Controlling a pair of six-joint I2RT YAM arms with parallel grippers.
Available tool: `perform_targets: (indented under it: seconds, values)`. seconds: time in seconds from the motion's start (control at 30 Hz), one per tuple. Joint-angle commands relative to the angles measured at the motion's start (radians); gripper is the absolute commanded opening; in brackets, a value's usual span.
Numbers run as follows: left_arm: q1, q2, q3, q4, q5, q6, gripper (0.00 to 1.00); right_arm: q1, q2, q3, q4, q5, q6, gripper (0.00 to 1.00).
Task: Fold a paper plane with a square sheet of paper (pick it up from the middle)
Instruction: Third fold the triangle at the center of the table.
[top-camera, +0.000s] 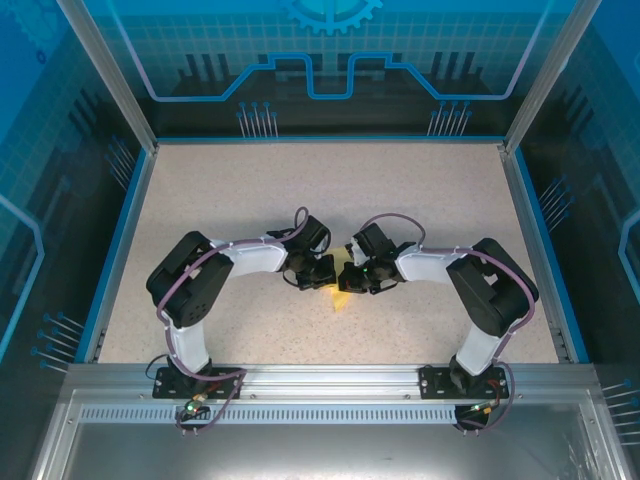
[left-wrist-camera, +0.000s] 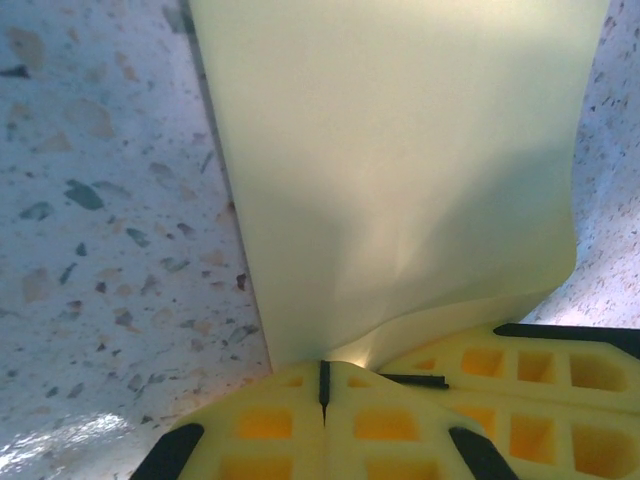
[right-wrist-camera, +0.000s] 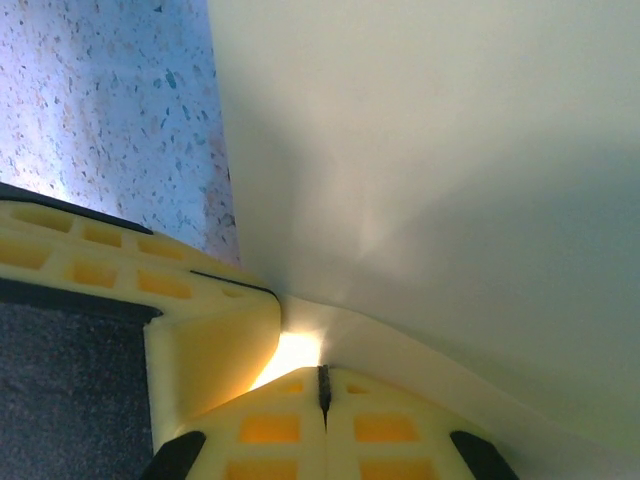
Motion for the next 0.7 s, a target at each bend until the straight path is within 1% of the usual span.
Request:
perform_targets:
  seconds: [0.0, 0.23, 0.5, 0.67]
  values:
    - [-0.025, 0.040, -0.002, -0.061, -0.061, 0.014, 0.00, 0.001, 0.007, -0.046, -0.054, 0.011, -0.005, 0.00]
    - [-0.049, 0.062, -0.068, -0.157, -0.185, 0.002, 0.00, -0.033, -0.045, -0.122, 0.065, -0.033, 0.009, 0.00]
    - [-0.068, 0.081, -0.049, -0.243, -0.264, 0.003, 0.00, -0.089, -0.100, -0.221, 0.150, -0.058, 0.029, 0.00]
    - [-0.071, 0.082, -0.036, -0.259, -0.283, 0.008, 0.00, -0.131, -0.177, -0.230, 0.125, -0.024, 0.026, 0.00]
